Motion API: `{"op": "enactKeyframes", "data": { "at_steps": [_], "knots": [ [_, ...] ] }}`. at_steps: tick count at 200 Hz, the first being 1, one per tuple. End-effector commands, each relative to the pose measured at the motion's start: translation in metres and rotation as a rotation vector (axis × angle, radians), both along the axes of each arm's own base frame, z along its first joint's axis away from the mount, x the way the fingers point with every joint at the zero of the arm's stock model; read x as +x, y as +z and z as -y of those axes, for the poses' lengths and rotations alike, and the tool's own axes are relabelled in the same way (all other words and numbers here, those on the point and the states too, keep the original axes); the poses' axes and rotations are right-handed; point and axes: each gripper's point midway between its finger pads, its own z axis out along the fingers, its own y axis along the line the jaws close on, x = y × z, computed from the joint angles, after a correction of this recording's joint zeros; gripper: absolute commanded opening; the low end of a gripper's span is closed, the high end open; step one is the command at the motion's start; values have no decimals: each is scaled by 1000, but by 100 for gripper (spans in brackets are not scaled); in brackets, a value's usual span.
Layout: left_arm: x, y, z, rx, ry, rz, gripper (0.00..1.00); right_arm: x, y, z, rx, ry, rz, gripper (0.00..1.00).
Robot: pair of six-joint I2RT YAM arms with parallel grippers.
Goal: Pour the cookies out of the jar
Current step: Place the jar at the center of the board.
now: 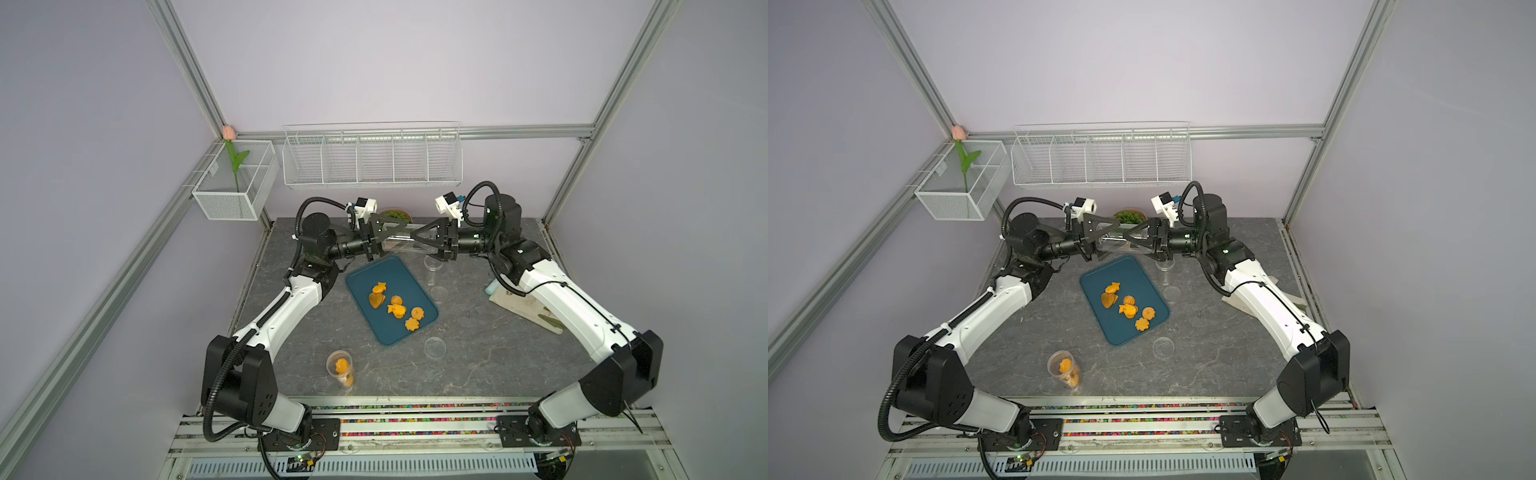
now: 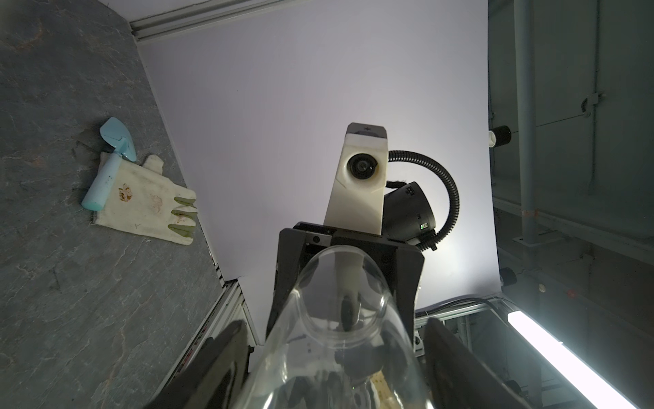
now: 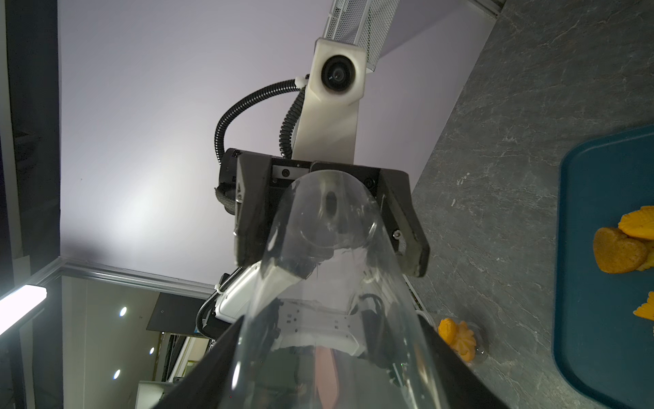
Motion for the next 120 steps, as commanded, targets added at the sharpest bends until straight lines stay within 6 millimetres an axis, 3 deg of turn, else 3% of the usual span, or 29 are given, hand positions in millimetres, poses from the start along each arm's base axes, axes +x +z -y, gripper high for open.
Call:
{"op": "enactKeyframes", "data": {
  "at_steps": [1, 71, 98, 120],
  "knots": [
    [-3, 1, -1, 9, -17, 14, 78, -4, 7, 5, 7, 15, 4, 70],
    [15, -3, -26, 20, 83, -3, 81, -6, -4, 28, -23, -22, -10, 69],
    [21, -21, -42, 107, 158, -27, 81, -14, -12, 46, -80, -47, -11, 69],
    [19, -46, -56, 317, 239, 1, 81, -25, -24, 63, -162, -66, -24, 69]
  ]
}}
